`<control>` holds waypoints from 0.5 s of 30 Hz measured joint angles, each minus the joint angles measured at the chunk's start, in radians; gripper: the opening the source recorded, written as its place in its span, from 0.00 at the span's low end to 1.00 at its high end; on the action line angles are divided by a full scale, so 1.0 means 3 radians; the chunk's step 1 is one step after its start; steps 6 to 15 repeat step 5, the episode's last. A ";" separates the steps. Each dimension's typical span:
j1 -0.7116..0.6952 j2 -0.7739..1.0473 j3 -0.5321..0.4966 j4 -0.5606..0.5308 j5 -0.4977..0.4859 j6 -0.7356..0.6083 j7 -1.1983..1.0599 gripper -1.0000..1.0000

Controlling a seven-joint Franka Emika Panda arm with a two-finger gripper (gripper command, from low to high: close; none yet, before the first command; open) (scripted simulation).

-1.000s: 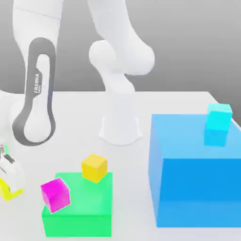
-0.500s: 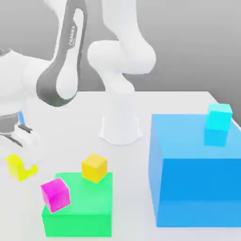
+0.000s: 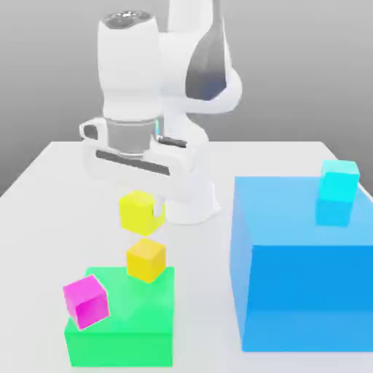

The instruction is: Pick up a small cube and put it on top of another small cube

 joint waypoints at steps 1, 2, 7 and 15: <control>-0.0002 0.0107 0.0005 -0.0033 0.0000 0.0140 0.0001 0.00; -0.0002 0.0182 0.0007 -0.0056 -0.0001 0.0238 0.0003 1.00; -0.0002 0.0182 0.0007 -0.0056 -0.0001 0.0238 0.0003 1.00; -0.0002 0.0182 0.0007 -0.0056 -0.0001 0.0238 0.0003 1.00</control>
